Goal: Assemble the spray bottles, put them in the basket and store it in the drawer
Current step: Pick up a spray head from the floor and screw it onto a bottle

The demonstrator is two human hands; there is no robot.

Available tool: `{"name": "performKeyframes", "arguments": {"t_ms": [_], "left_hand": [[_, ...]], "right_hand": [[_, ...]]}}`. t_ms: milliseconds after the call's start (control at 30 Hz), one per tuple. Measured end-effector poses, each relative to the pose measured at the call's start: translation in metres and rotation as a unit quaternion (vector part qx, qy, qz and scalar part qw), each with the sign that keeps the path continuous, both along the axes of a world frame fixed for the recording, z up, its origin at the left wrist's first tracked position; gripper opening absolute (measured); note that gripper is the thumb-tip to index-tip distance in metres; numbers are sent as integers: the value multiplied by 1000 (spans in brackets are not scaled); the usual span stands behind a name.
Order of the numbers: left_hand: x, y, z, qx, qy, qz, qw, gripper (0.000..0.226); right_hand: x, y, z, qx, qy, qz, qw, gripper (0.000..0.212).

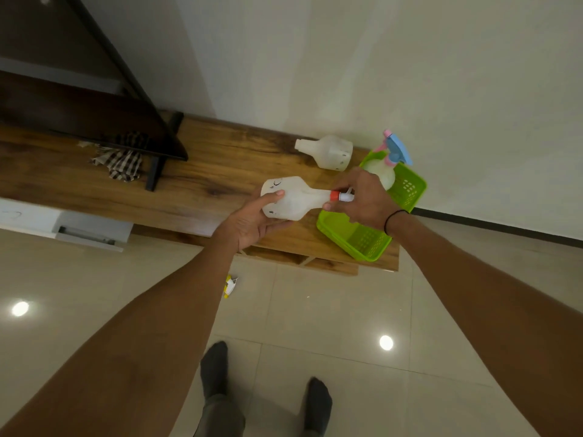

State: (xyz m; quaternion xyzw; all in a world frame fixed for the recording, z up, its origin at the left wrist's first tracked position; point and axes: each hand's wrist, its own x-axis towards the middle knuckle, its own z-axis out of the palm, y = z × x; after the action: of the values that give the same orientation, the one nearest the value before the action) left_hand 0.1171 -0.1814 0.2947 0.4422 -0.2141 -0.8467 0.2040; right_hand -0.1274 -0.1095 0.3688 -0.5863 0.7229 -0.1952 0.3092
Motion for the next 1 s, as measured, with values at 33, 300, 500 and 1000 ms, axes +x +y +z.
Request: {"name": "performKeyframes", "arguments": {"t_ms": [33,300,500,1000], "left_hand": [[-9,6,4,4,5,8,1000,60],[-75,46,14,-52,-92,9,994,39],[-108,57,19,-171,-260,-23,950,46],[-219,91,-4,-52,-204,3,978,39]], "right_hand": [[-5,6,1,-13,-7,-30,999,33],[-42,52,11,-80,-26,-123,989,31],[-65,78,26,-105,-18,-109,988,49],[-106,63,2,-53,65,-139,987,29]]}}
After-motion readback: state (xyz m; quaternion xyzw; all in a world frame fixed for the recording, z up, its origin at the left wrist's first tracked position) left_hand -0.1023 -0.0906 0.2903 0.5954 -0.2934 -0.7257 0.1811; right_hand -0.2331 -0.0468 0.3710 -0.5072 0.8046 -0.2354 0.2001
